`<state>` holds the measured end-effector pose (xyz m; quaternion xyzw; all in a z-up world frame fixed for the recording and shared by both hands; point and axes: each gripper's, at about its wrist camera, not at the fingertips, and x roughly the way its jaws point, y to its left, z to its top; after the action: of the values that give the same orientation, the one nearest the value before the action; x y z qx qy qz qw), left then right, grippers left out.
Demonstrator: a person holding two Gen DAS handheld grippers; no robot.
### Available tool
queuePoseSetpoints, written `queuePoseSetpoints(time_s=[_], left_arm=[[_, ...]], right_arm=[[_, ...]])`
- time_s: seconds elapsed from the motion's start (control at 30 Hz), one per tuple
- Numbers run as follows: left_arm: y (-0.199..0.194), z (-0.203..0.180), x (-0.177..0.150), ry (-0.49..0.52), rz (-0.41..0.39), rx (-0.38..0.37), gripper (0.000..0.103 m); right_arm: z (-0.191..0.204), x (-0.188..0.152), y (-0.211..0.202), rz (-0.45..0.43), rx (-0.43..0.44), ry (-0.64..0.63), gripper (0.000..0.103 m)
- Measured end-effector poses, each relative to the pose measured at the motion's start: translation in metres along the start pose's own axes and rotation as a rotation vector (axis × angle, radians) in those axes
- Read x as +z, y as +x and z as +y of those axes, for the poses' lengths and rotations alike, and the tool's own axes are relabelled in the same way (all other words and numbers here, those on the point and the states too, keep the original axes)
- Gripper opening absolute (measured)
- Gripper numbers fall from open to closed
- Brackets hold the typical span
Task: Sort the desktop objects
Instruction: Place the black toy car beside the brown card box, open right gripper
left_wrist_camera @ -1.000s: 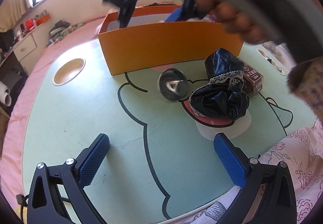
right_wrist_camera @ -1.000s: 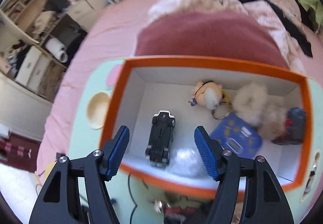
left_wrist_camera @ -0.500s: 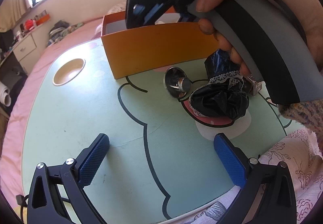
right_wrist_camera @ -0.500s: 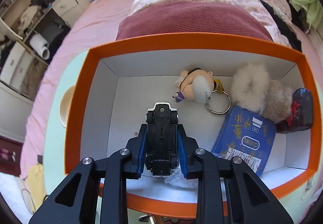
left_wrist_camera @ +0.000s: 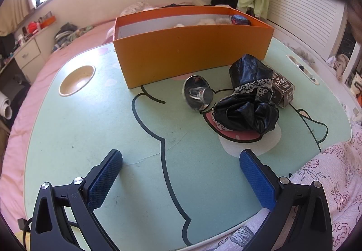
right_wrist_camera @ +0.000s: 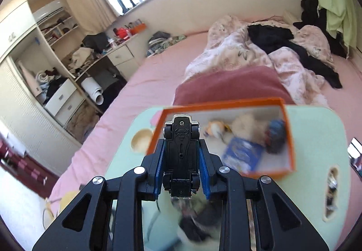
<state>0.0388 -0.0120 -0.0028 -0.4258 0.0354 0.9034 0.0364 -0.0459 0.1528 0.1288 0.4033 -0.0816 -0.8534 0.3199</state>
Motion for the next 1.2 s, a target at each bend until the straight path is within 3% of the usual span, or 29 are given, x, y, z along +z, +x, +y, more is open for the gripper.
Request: queuePoseSetpoints(time_s=[0.1, 0.17, 0.23, 0.33, 0.63, 0.67, 0.8, 0.9, 1.13, 1.2], left_arm=[[0.000, 0.000, 0.000, 0.000, 0.000, 0.000, 0.103], [0.000, 0.000, 0.000, 0.000, 0.000, 0.000, 0.103], [0.000, 0.000, 0.000, 0.000, 0.000, 0.000, 0.103], [0.000, 0.000, 0.000, -0.001, 0.000, 0.000, 0.103], [0.000, 0.000, 0.000, -0.001, 0.000, 0.000, 0.103], [0.000, 0.000, 0.000, -0.001, 0.000, 0.000, 0.103], [0.000, 0.000, 0.000, -0.002, 0.000, 0.000, 0.103], [0.000, 0.000, 0.000, -0.002, 0.000, 0.000, 0.103], [0.001, -0.001, 0.000, -0.002, 0.000, 0.002, 0.103], [0.001, -0.001, 0.000, -0.002, 0.002, 0.002, 0.103]], right_arm=[[-0.031, -0.023, -0.012, 0.024, -0.033, 0.036, 0.028], [-0.053, -0.038, -0.010, 0.048, -0.100, 0.057, 0.028], [-0.074, -0.050, 0.000, 0.091, -0.156, 0.092, 0.028], [-0.095, -0.064, 0.023, 0.164, -0.168, 0.149, 0.028], [-0.067, -0.054, 0.062, 0.171, -0.124, 0.093, 0.031], [-0.064, -0.052, 0.060, 0.152, -0.121, 0.089, 0.034], [-0.069, -0.064, 0.034, 0.044, -0.129, 0.079, 0.072], [-0.067, -0.078, 0.017, 0.027, -0.159, 0.023, 0.073], [-0.061, -0.135, 0.016, 0.125, -0.235, -0.116, 0.073], [-0.054, -0.146, 0.022, 0.112, -0.299, -0.199, 0.081]])
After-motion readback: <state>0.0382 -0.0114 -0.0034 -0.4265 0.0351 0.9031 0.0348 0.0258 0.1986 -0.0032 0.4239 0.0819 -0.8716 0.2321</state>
